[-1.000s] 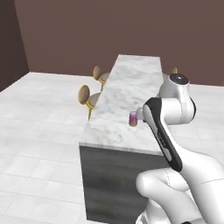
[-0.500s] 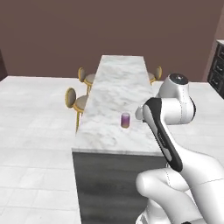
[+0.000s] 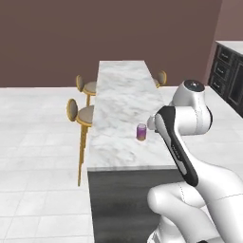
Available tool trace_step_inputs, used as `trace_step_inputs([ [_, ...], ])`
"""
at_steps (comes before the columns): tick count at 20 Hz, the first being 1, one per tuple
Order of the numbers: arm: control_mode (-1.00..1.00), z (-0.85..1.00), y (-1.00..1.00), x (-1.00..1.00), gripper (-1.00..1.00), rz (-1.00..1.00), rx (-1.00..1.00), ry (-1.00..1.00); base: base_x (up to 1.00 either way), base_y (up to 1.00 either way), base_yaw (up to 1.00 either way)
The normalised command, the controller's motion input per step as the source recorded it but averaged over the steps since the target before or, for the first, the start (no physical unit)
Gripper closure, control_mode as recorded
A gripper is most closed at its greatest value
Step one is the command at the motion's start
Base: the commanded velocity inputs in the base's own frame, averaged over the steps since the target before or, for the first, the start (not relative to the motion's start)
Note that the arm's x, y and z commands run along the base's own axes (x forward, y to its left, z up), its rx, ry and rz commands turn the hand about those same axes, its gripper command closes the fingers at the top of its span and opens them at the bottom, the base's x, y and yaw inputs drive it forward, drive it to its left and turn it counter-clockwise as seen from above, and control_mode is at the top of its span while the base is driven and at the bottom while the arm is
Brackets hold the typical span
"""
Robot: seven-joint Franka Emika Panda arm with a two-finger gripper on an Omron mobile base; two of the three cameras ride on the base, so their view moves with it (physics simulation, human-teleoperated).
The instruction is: Four empty soda cans are scattered around the kitchen. Gather all the cans and cluster them next to the stove for recycling.
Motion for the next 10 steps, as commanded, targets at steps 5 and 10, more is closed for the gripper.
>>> trace_step_inputs([
  [5, 1.00, 0.00, 0.00, 0.00, -1.00, 0.00, 0.00, 0.00, 0.07, 0.21, -0.20],
  [10, 1.00, 0.00, 0.00, 0.00, -1.00, 0.00, 0.00, 0.00, 0.01, 0.00, -0.09],
])
